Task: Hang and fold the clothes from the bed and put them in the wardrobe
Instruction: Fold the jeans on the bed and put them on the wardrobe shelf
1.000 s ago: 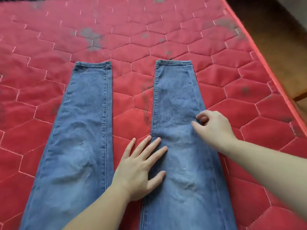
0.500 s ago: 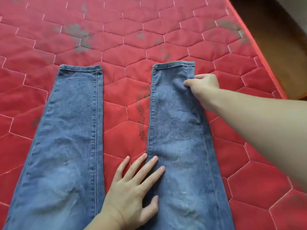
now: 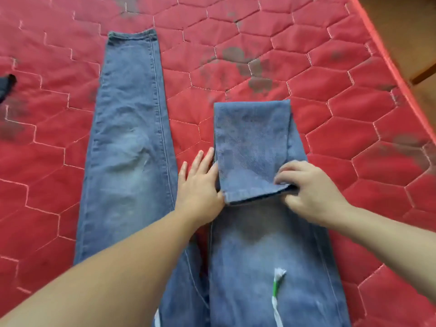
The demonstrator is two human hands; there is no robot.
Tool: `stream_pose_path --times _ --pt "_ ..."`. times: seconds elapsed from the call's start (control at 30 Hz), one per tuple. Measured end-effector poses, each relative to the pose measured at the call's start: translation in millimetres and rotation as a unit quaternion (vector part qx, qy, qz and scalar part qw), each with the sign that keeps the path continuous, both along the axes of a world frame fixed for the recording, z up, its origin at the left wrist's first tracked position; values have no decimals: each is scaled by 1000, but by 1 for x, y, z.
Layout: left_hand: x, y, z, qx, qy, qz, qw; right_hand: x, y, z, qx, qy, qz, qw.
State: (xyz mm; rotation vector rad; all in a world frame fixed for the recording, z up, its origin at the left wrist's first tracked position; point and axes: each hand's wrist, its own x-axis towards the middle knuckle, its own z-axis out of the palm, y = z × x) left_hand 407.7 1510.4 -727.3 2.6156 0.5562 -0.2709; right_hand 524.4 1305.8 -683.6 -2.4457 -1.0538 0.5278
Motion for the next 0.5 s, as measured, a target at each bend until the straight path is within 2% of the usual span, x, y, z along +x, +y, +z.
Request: stream_pose_path --times 0.07,0.17,0.2,0.27,0.3,0.37,0.43,0.47,0.5 --pt "-30 -20 12 -35 -7 41 999 -24 -19 -4 11 -2 -44 999" --pt "-51 -44 32 -35 -29 107 993 -48 -35 5 31 -16 -46 998" --pt "-51 -52 40 -81 -37 158 984 -53 -39 11 35 -22 -37 998" --pt "-50 -64 59 -204 -71 268 939 -62 -48 25 38 -45 -16 998" --pt "-51 -70 68 -235 -92 307 918 -65 -52 31 40 -65 -7 997" --pt "-54 -81 87 -246 -101 346 900 -70 -60 44 47 -89 -21 995" --pt "-56 -90 101 -304 -69 372 875 -75 -67 53 56 -76 -52 994" --pt "-57 -92 107 -380 -40 393 836 -79 -71 57 62 -69 -53 994" --pt "-56 -93 112 -478 -3 418 773 -85 -75 60 67 -68 -45 994"
